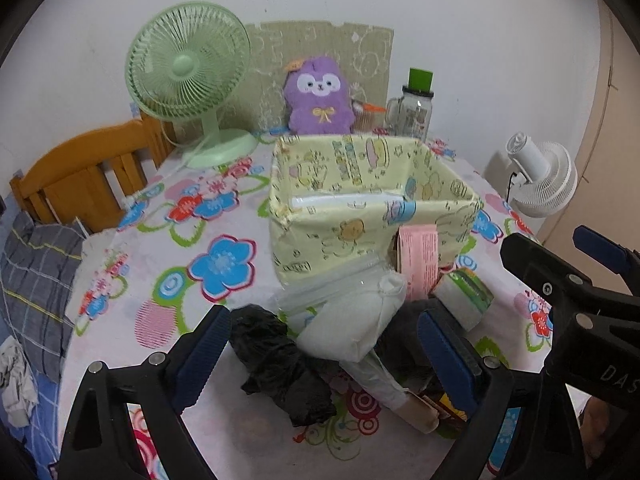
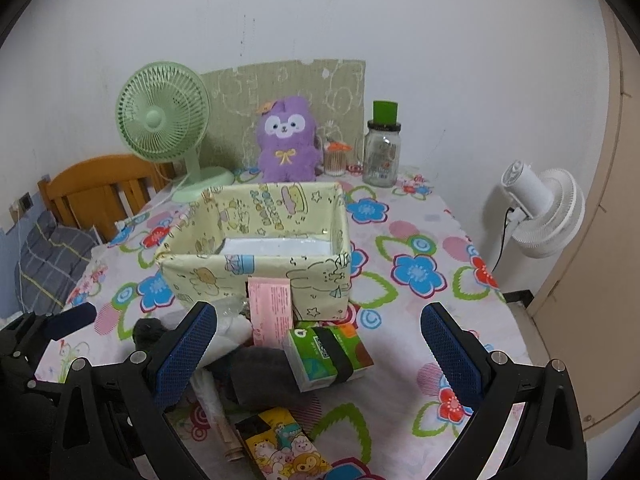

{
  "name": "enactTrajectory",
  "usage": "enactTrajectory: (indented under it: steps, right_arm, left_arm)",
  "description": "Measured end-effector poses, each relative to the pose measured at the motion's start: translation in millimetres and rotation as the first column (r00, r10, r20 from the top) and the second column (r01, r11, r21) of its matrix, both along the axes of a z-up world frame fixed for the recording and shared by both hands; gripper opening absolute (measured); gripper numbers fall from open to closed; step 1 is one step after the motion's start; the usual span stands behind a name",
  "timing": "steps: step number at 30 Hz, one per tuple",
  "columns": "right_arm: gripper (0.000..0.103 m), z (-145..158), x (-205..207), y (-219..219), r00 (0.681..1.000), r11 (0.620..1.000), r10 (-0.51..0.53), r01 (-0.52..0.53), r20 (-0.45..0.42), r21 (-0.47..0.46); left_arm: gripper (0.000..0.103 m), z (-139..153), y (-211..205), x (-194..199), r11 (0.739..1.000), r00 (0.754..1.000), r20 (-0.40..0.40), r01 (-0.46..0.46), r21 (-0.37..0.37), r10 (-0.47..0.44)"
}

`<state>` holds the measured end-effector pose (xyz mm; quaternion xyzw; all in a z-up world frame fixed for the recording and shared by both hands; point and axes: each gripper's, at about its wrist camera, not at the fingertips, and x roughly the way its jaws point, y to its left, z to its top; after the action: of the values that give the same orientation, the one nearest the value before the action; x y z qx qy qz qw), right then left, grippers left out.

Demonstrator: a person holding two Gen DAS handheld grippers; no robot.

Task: Organize soft objects
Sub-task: 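Grasp the white cloth bundle with the left gripper while the right gripper grasps the green tissue pack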

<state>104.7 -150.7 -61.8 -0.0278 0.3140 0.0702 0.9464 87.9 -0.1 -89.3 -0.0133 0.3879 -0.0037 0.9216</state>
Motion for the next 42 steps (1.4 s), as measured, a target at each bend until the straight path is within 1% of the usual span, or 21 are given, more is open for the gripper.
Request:
enactTrajectory:
  steps: [4,6,9,19,22,28,33,37,42]
  right_arm:
    - [0.103,-13.4,7.4,0.0,1.0,1.0,0.004,-0.004,-0.03,-0.011]
    - [0.103,-21.5,12.4,0.0,0.999,1.0,0.001,-0.002,-0.052,-0.019]
    - [0.103,-30.6,18.4,-1.9,0.997,1.0,-0.003,0.001,-0.082,-0.023]
    - [0.103,-54.2,37.0,-7.0,0.988,0.999,-0.023,0.019,-0.151,-0.025]
    - [0.103,-60.3,42.6,-9.3,0.985,0.999,-0.028,0.025,-0.167,-0.023]
    - [0.103,-71.5,53.7,-13.8,0.978,0.999,-0.038,0.036,-0.207,-0.014]
    - [0.103,-81.3,64.7,-15.7,0.967,0.999,-0.034,0.038,-0.251,0.011]
    - [0.103,-88.4,70.9,-18.4,0.962,0.999,-0.036,0.043,-0.271,0.017]
    - [0.103,-99.0,80.0,-22.1,0.95,0.997,-0.038,0.055,-0.309,0.047]
  left_arm:
    - [0.095,-14.5,-2.5,8.3,1.0,0.999,-0.038,0.008,-0.005,-0.008]
    - [0.09,-20.2,-3.6,11.6,1.0,0.999,-0.054,0.009,-0.005,-0.009]
    - [0.089,-29.0,-5.6,17.2,1.0,0.997,-0.08,0.01,-0.007,-0.011]
    - [0.083,-48.7,-13.2,33.5,0.999,0.99,-0.134,0.038,-0.017,-0.04]
    - [0.078,-52.7,-13.5,38.9,0.999,0.99,-0.139,0.037,-0.016,-0.039]
    - [0.069,-59.9,-13.4,49.4,0.998,0.984,-0.169,0.045,-0.05,-0.053]
    - [0.067,-64.4,-18.5,55.3,0.998,0.982,-0.179,0.052,-0.041,-0.059]
    - [0.067,-68.0,-19.1,60.7,0.997,0.98,-0.19,0.053,-0.049,-0.062]
    - [0.066,-71.0,-20.6,64.3,0.997,0.979,-0.193,0.059,-0.045,-0.067]
